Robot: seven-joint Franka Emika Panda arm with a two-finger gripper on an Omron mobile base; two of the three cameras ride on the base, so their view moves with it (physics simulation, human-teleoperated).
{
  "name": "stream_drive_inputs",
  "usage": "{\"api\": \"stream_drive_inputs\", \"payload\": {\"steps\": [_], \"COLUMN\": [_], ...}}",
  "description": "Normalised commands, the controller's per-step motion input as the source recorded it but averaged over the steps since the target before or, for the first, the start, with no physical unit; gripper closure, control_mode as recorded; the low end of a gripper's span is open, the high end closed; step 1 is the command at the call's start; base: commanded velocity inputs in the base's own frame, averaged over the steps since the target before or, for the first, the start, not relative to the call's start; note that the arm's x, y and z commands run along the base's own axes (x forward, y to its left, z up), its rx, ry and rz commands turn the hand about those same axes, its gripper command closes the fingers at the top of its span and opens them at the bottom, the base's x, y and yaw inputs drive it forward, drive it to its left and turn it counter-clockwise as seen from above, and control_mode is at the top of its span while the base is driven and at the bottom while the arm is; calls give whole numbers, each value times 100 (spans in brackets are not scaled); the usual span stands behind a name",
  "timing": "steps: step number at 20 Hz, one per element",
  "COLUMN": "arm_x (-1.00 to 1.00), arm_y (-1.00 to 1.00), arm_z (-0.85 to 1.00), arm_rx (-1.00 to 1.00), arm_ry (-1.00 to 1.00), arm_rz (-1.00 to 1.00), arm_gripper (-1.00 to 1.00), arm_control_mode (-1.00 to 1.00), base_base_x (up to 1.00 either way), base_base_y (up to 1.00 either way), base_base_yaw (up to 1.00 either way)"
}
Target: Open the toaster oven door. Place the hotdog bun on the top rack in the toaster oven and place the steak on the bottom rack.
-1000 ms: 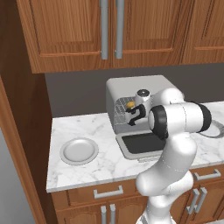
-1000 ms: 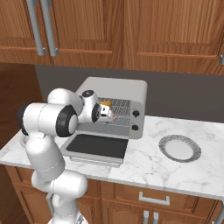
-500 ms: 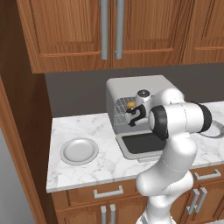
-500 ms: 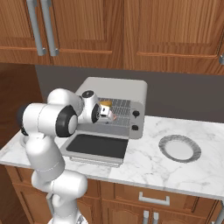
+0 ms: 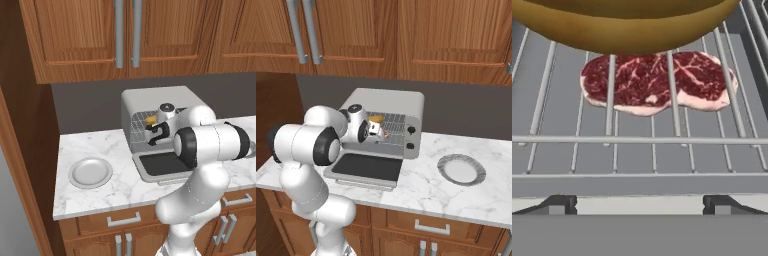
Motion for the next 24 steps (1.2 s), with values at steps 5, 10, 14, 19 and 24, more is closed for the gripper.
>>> {"api": "stream_drive_inputs", "payload": {"steps": [5,10,14,19,24], "arm_x": [-40,-52,-58,-62,-62], "arm_y": [0,0,0,0,-6], "arm_z": [15,20,19,18,20], "arm_rx": [2,2,0,0,0], "arm_ry": [0,0,0,-2,0], "arm_rz": [0,0,0,0,0], "arm_gripper": [-100,-100,-100,-100,-100], "arm_control_mode": [-100,-100,-100,-100,-100], "base_base_x": [0,0,0,0,0], "base_base_y": [0,0,0,0,0], "base_base_yaw": [0,0,0,0,0]}}
